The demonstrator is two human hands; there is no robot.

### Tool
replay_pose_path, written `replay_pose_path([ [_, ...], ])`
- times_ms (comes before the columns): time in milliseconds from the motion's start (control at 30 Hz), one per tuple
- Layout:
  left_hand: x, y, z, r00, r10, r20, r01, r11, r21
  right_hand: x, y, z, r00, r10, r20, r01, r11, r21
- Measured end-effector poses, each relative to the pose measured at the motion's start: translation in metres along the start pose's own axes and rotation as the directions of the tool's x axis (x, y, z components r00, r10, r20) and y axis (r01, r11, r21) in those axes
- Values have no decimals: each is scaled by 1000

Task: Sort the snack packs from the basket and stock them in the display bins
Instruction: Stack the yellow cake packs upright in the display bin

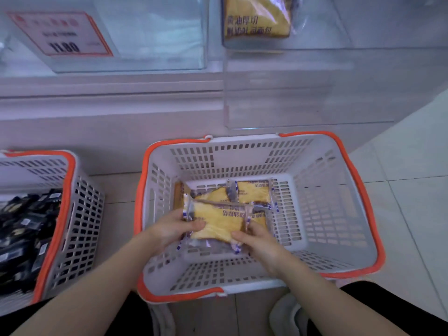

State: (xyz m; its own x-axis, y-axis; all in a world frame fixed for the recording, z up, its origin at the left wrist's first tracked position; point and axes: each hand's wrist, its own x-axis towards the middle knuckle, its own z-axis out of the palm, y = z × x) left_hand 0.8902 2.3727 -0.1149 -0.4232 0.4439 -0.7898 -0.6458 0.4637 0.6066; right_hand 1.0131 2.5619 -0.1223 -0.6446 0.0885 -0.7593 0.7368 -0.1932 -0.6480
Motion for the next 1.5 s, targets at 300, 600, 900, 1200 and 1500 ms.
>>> replay_pose_path([
  [300, -65, 61, 42, 529, 849, -5, -467, 296, 833, -62, -77, -6, 805, -583, 112, 305, 244, -921],
  [600, -130, 106, 68, 599, 700, 389, -406, -153, 901, -131, -129, -2, 647, -740, 186, 346, 67, -936],
  [900, -181, 135, 60, 443, 867, -228, -840, 490, 232, -173, -139, -10, 352, -823, -446, 676, 553, -487],
  [1200, -195, 138, 68, 545, 761, -351, -836, 524, -163, -190, -150, 6, 405, -827, -391, 875, 474, -96],
  [1500, -201, 138, 66, 583, 775, -245, -812, 565, -146, -195, -161, -12, 404, -820, -405, 836, 511, -202],
])
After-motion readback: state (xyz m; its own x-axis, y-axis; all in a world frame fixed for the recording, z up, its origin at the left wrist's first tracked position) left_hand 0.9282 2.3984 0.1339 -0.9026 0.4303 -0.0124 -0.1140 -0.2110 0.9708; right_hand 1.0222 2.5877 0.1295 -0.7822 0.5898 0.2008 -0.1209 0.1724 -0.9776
